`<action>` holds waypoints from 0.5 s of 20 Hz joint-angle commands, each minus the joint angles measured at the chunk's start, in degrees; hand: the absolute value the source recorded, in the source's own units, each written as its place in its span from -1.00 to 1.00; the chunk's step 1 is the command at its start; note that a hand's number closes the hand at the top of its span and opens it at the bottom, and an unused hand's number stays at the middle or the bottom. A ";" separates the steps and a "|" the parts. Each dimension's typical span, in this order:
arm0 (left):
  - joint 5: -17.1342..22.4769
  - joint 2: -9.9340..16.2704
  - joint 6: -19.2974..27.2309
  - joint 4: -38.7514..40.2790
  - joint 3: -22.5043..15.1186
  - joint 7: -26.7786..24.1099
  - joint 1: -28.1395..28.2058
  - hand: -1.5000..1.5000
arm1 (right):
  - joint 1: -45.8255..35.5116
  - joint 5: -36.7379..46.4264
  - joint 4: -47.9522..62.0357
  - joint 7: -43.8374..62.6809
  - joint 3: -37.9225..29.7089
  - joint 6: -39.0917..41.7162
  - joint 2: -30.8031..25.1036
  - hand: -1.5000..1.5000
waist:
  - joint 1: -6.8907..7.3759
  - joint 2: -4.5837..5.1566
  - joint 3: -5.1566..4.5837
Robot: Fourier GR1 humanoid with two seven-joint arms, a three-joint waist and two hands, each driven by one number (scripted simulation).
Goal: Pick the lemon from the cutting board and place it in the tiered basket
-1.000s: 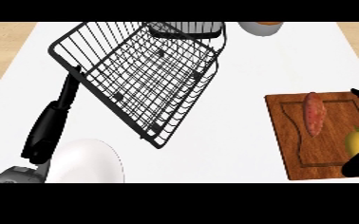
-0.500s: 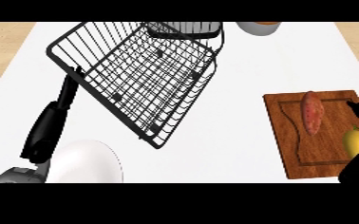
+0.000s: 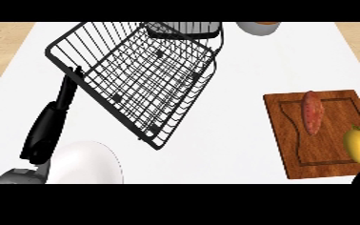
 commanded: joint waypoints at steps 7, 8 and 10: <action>-4.27 -5.04 -1.62 2.13 -0.79 -1.59 -1.35 0.00 | 3.17 5.39 2.57 -5.37 -8.99 1.49 1.87 -1.00 | -0.40 0.02 0.06; -2.93 -3.23 -2.91 -5.08 0.57 2.04 1.14 0.00 | 4.52 5.08 2.12 -5.55 -9.89 1.44 3.10 -1.00 | -0.16 -0.06 0.08; -4.89 -5.06 -1.93 -2.45 -0.41 -1.53 1.74 0.00 | -1.06 7.52 5.87 -3.05 -6.73 3.08 7.10 -1.00 | 0.34 0.07 0.06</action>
